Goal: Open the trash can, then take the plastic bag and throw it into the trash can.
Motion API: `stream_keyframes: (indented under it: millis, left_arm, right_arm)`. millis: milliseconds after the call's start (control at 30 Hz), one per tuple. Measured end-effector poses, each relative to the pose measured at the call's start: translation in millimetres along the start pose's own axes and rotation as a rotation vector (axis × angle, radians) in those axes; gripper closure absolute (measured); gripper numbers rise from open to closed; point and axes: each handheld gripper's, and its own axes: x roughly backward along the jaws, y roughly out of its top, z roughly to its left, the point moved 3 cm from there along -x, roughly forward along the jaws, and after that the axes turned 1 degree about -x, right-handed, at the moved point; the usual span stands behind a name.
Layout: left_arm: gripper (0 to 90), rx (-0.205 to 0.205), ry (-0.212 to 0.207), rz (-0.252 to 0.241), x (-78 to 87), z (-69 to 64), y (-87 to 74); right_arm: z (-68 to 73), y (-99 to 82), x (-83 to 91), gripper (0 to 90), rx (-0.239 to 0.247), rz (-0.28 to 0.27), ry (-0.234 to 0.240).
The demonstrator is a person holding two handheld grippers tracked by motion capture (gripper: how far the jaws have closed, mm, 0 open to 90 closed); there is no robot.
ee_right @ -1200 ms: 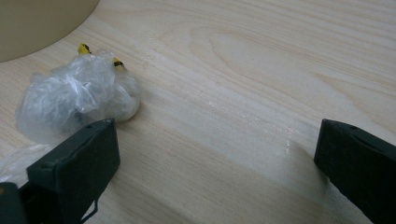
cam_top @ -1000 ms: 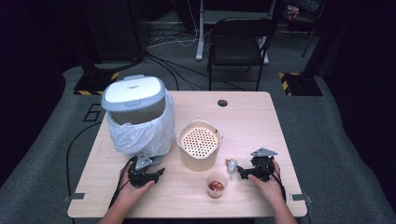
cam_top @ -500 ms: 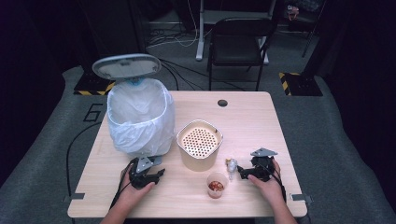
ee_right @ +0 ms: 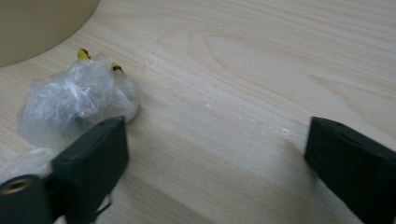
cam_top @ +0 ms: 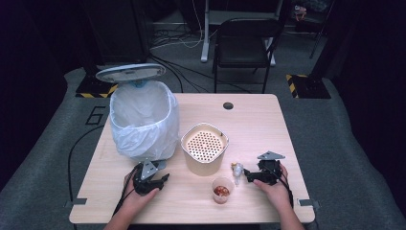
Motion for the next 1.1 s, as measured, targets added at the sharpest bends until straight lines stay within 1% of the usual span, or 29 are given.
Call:
stream_keyframes:
  millis: [67, 100, 200, 267, 300, 333, 367, 400, 467, 500, 533, 600, 667, 700, 733, 767, 800, 833, 867, 933, 967, 1000, 1033, 1100]
  left_arm:
    - [38.2, 0.000, 0.006, -0.004, -0.4, -0.4, 0.1]
    - [38.2, 0.000, 0.012, -0.009, -0.8, -0.8, 0.0]
    - [38.2, -0.002, 0.010, -0.005, -0.6, -0.8, 0.1]
    - [38.1, 0.000, 0.012, -0.008, -0.8, -0.7, 0.1]
    - [38.2, 0.002, 0.005, -0.003, -0.3, -0.4, 0.1]
    - [38.2, 0.006, 0.006, -0.005, -0.4, -0.2, 0.1]
    - [38.2, 0.013, 0.007, -0.009, -0.6, -0.2, 0.0]
    - [38.2, 0.016, 0.002, -0.006, -0.3, -0.1, 0.0]
    - [38.2, 0.017, 0.001, -0.006, -0.2, 0.0, 0.0]
    - [38.2, 0.015, 0.002, -0.007, -0.3, -0.1, 0.1]
    - [38.2, 0.011, 0.008, -0.007, -0.5, -0.3, 0.1]
    - [38.2, 0.008, 0.007, -0.005, -0.4, -0.3, 0.1]
    - [38.1, 0.009, 0.006, -0.004, -0.3, -0.3, 0.1]
    - [38.1, 0.005, 0.007, -0.004, -0.4, -0.5, 0.2]
    - [38.1, 0.008, 0.016, -0.004, -0.6, -1.1, 0.0]
    - [38.1, 0.006, 0.012, 0.000, -0.4, -1.3, 0.1]
    - [38.1, 0.005, 0.014, -0.001, -0.5, -1.5, 0.1]
    - [38.1, 0.004, 0.015, -0.001, -0.6, -1.5, 0.1]
    - [38.1, 0.005, 0.015, -0.001, -0.7, -1.6, 0.1]
    - [38.1, 0.004, 0.014, -0.001, -0.6, -1.5, 0.1]
    - [38.1, 0.005, 0.014, -0.001, -0.6, -1.4, 0.1]
    - [38.1, 0.006, 0.014, -0.001, -0.5, -1.4, 0.1]
    - [38.1, 0.007, 0.013, -0.001, -0.4, -1.3, 0.1]
    - [38.1, 0.006, 0.014, -0.001, -0.5, -1.4, 0.1]
  right_arm:
    - [-1.5, 0.4, 1.9, 19.1, 0.001, 0.001, -0.001]
    - [-1.9, 0.9, 3.8, 23.2, -0.006, 0.013, -0.001]
    - [-2.5, 1.8, 6.2, 24.9, -0.009, 0.019, -0.005]
    - [-2.5, 3.1, 9.4, 25.9, -0.022, 0.017, -0.013]
    - [-1.8, 4.3, 11.1, 28.1, -0.030, 0.006, -0.020]
    - [-1.2, 5.4, 13.5, 31.6, -0.029, -0.002, -0.026]
    - [-1.7, 6.5, 16.0, 33.9, -0.010, -0.014, -0.026]
    - [0.1, 8.2, 18.1, 34.2, -0.026, -0.026, -0.026]
    - [1.1, 11.3, 22.5, 35.5, -0.021, -0.046, -0.033]
    - [3.3, 13.1, 24.5, 36.1, -0.032, -0.055, -0.026]
    - [4.5, 15.0, 25.8, 37.3, -0.024, -0.070, -0.019]
    - [9.2, 17.6, 28.4, 38.9, -0.026, -0.078, -0.007]
    - [13.0, 19.3, 28.7, 40.1, -0.014, -0.086, 0.000]
    - [14.3, 19.8, 28.5, 40.4, -0.008, -0.080, 0.003]
    - [16.2, 20.2, 27.8, 40.4, -0.011, -0.079, 0.018]
    - [17.9, 20.3, 27.3, 40.4, -0.014, -0.072, 0.026]
    - [19.8, 20.5, 26.6, 40.4, -0.019, -0.071, 0.036]
    - [21.2, 20.8, 25.8, 40.4, -0.012, -0.071, 0.046]
    - [23.7, 21.4, 25.4, 40.3, -0.019, -0.074, 0.056]
    - [27.7, 23.0, 24.5, 40.4, -0.006, -0.081, 0.063]
    - [31.5, 24.1, 23.9, 40.4, -0.001, -0.086, 0.077]
    - [31.5, 24.1, 23.9, 40.4, -0.001, -0.086, 0.077]
    - [34.6, 24.6, 23.2, 40.4, -0.011, -0.083, 0.082]
    - [40.8, 26.0, 19.6, 41.2, 0.003, -0.077, 0.103]
